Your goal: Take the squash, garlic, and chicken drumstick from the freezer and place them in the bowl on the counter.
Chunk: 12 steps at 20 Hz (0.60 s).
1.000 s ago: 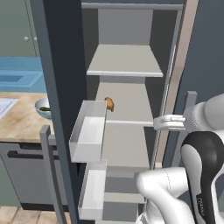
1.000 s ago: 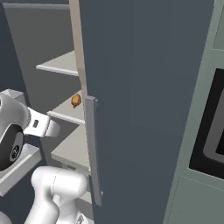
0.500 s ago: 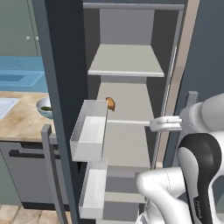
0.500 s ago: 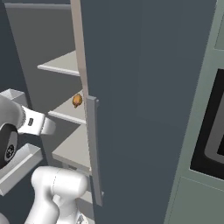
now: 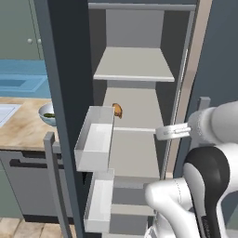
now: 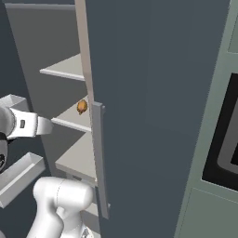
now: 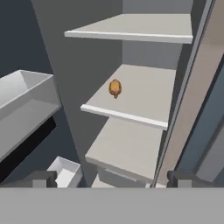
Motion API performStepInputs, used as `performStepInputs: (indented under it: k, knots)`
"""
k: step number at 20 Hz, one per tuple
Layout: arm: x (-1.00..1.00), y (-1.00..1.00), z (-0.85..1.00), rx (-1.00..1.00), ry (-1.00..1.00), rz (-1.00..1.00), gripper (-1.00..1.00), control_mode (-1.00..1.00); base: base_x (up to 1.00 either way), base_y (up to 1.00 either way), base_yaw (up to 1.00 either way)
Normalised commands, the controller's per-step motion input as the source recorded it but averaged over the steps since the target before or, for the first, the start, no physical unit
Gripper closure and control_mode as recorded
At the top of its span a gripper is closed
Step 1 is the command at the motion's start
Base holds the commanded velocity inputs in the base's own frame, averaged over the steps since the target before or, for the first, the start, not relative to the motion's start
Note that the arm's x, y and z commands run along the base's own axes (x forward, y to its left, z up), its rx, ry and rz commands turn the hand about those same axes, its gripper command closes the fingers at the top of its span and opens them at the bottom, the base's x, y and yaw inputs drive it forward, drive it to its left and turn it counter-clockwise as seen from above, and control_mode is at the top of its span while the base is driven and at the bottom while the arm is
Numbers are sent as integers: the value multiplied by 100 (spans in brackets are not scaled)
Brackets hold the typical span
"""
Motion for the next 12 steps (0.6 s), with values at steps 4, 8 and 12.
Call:
performStepInputs:
  k: [4,8,12]
  knots:
    - [22,0,0,0,-10,6,-100,-100,0,0,0]
    - [21,0,0,0,-14,4,-100,-100,0,0,0]
    - [26,0,-3,0,-11,2,-100,-100,0,0,0]
